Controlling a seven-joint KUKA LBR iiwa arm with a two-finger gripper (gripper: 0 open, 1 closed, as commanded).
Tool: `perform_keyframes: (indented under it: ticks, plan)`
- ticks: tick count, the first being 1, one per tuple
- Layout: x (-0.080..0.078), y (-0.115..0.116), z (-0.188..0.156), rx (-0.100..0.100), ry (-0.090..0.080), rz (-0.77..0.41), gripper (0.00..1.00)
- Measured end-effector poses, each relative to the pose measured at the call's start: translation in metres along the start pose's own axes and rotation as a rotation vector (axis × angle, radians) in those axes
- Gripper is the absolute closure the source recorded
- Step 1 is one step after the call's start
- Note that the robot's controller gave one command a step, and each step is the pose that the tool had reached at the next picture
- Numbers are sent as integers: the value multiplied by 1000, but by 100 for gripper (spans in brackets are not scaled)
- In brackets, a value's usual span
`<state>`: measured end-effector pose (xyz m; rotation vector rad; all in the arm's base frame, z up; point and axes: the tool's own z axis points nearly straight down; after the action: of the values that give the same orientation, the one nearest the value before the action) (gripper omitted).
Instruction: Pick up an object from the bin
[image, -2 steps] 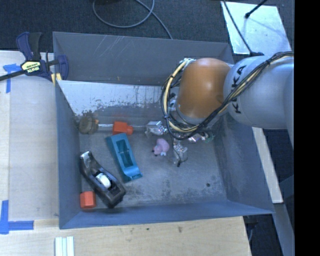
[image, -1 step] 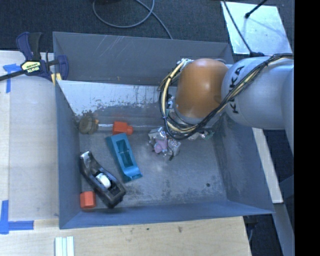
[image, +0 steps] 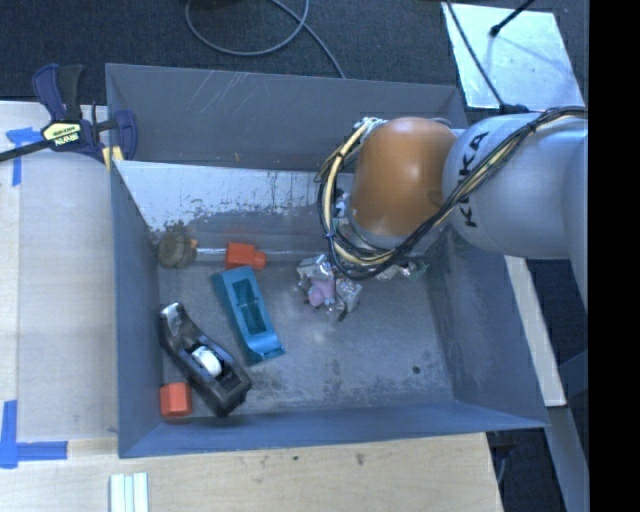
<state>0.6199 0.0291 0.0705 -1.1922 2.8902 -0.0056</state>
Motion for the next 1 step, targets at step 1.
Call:
perform_keyframes:
  ticks: [1]
  plan:
    - [0, 0, -2, -1, 0, 1, 100]
